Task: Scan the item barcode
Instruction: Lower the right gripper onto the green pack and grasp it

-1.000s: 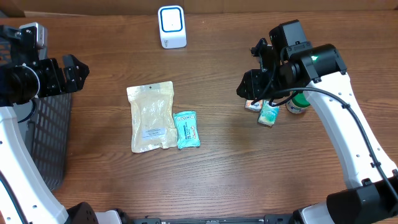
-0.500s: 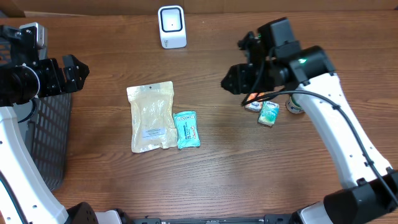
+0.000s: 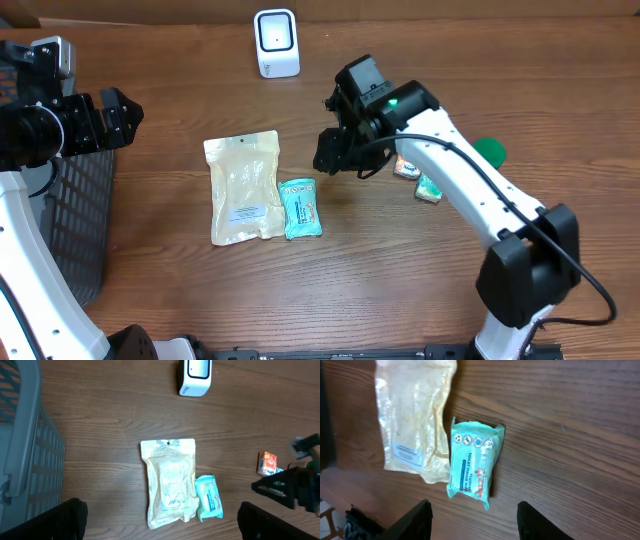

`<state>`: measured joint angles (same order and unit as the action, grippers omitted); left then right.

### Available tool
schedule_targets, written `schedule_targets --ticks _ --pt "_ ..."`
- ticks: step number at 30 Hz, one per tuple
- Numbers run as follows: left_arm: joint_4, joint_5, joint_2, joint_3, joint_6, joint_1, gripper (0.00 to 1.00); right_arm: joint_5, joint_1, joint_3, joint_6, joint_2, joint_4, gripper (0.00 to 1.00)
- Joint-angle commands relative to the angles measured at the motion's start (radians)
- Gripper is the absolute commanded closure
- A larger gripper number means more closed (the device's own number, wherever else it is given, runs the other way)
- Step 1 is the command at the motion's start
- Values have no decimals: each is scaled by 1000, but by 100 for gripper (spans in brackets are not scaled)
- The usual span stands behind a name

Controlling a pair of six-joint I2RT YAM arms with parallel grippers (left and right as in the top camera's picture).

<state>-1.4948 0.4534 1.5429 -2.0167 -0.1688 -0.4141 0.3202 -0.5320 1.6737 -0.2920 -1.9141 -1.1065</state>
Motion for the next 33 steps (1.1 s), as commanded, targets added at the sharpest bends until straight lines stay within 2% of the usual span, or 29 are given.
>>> schedule_targets --ticks 1,10,16,19,21,29,33 --pt "3 14 -19 -6 -26 -2 0 -11 -13 14 -24 -51 14 48" --pt "3 14 -19 -6 -26 -2 1 9 -55 -5 -48 -174 19 49" --pt "3 14 -19 -6 -26 -2 0 100 -105 -37 45 -177 63 60" --pt "3 14 -19 -6 -26 -2 0 101 -149 -40 50 -177 89 72" --pt "3 14 -19 -6 -26 -2 0 101 -182 -52 37 -177 122 76" --pt "3 14 -19 -6 -26 -2 0 100 -263 -147 -46 -178 213 75" --pt "3 14 -19 -6 -26 -2 0 59 -249 -198 -63 -178 203 69"
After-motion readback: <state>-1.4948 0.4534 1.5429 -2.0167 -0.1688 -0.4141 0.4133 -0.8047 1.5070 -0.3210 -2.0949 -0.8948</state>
